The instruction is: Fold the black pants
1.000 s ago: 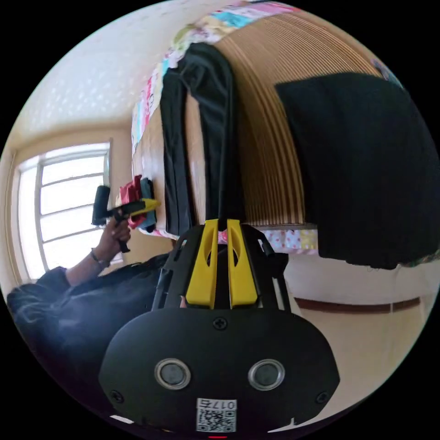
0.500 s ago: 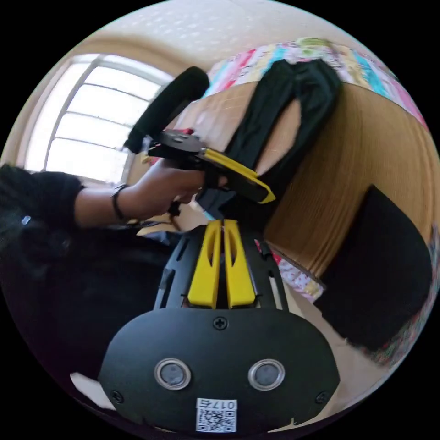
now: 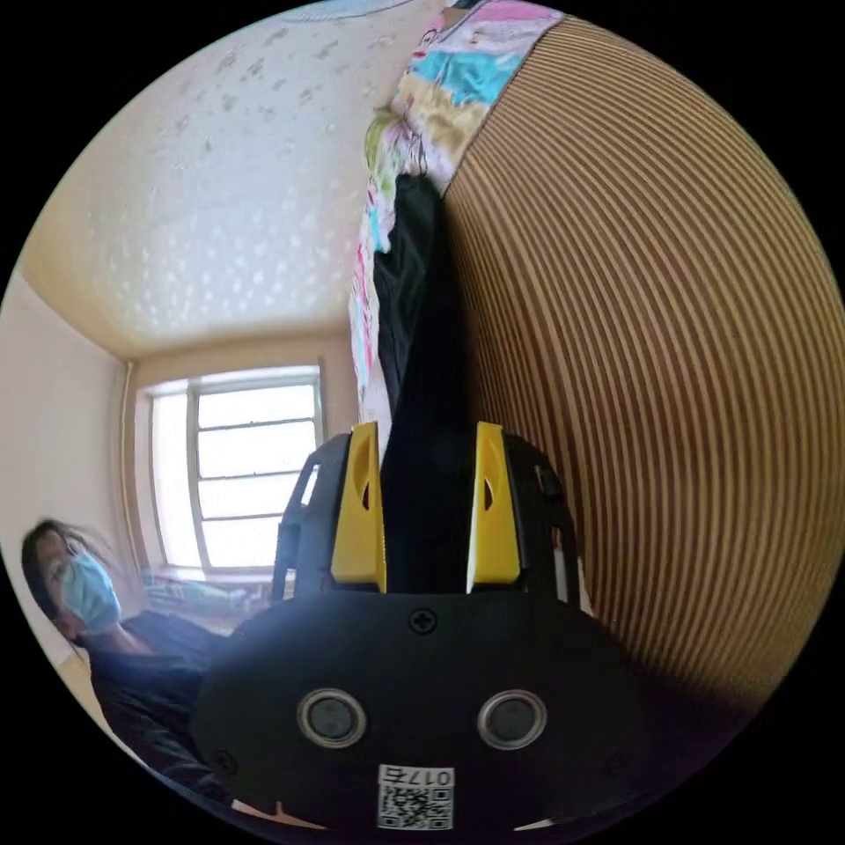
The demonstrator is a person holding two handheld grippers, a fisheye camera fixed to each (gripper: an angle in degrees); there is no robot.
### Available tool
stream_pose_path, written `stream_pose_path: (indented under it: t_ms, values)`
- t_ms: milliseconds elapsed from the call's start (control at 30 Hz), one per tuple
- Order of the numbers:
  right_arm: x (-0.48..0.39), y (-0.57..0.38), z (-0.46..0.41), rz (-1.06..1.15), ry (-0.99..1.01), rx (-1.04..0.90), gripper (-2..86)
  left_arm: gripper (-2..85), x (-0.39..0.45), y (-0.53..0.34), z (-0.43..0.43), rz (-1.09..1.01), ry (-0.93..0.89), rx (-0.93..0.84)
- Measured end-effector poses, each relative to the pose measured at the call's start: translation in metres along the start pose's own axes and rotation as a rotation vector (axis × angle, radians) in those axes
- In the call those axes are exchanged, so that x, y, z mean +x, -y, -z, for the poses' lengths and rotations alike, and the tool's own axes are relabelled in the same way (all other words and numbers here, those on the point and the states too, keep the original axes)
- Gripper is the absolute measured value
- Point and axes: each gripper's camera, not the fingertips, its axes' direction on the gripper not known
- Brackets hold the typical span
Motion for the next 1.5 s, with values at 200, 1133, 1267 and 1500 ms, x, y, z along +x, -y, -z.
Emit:
stream_pose_path:
  t_ms: [200,1133,1267,1500]
  values:
    - [0.008,0.125,-0.062,0.007,-0.063,0.121,13.4,0.2,-0.016,-0.002,-0.005,0.003,-0.125,0.048]
    - [-0.24,0.222,-0.542,0.734,-0.749,-0.294,4.9,1.0,-0.279,-0.12,0.144,0.705,-0.056,0.261]
    - [-0.186,0.124,-0.487,0.762,-0.524,-0.424,6.8,1.4,-0.326,-0.114,0.133,0.697,-0.07,0.187]
    - [-0.062,-0.065,-0.342,0.344,-0.423,-0.575,9.2,1.5,-0.326,-0.084,0.147,0.567,-0.071,0.099]
